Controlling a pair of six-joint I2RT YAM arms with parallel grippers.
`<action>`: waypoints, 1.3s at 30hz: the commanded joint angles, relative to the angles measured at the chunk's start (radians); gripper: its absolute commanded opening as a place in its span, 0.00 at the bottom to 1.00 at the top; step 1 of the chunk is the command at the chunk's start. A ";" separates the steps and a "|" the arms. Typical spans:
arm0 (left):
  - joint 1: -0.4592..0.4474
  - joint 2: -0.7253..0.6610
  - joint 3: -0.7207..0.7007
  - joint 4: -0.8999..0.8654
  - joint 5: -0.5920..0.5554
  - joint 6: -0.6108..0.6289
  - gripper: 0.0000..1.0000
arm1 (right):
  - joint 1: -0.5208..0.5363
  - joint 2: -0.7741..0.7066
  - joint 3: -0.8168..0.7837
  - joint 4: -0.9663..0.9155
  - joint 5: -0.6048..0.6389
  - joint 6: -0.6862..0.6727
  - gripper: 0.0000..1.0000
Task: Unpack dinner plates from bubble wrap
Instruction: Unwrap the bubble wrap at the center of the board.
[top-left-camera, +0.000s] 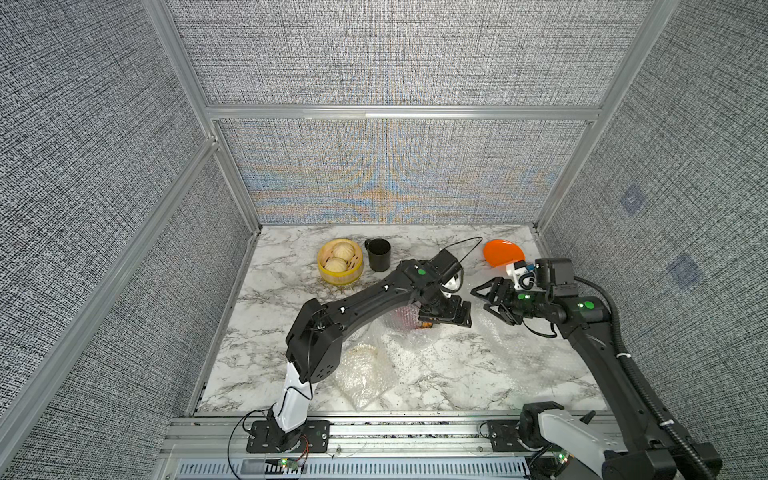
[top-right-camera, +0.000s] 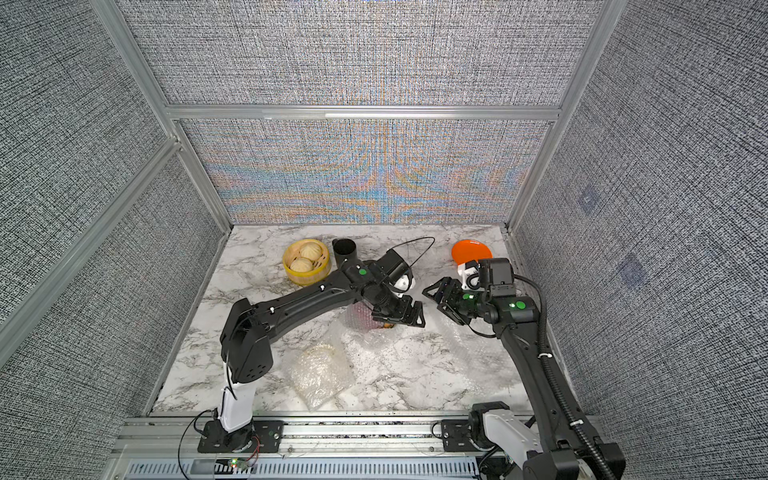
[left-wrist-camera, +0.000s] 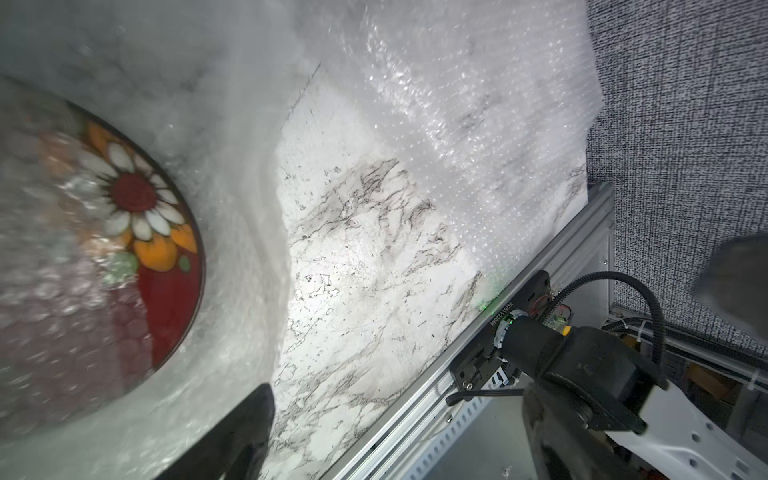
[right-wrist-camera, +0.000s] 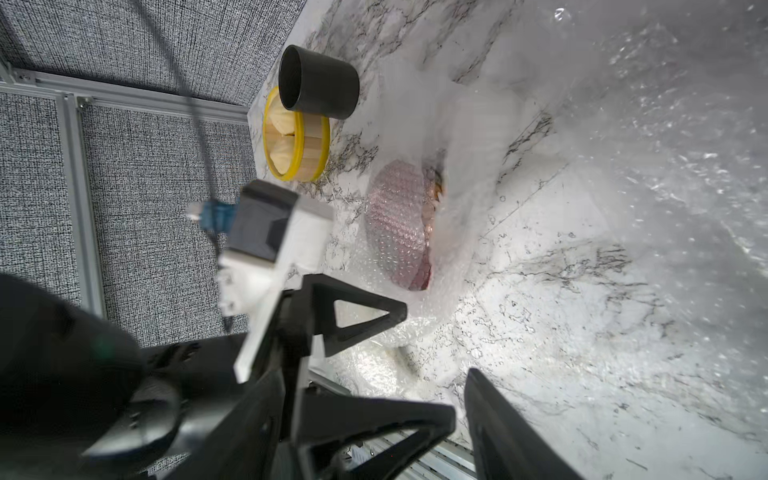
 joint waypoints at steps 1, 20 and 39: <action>0.010 -0.054 0.014 -0.175 -0.105 0.053 0.95 | 0.003 0.006 0.001 -0.021 -0.014 0.015 0.68; 0.243 -0.383 -0.443 -0.158 -0.284 -0.118 0.95 | 0.403 0.531 0.339 -0.136 0.055 -0.107 0.53; 0.349 -0.123 -0.458 0.004 -0.076 0.061 0.92 | 0.633 0.629 0.091 -0.101 0.128 0.070 0.32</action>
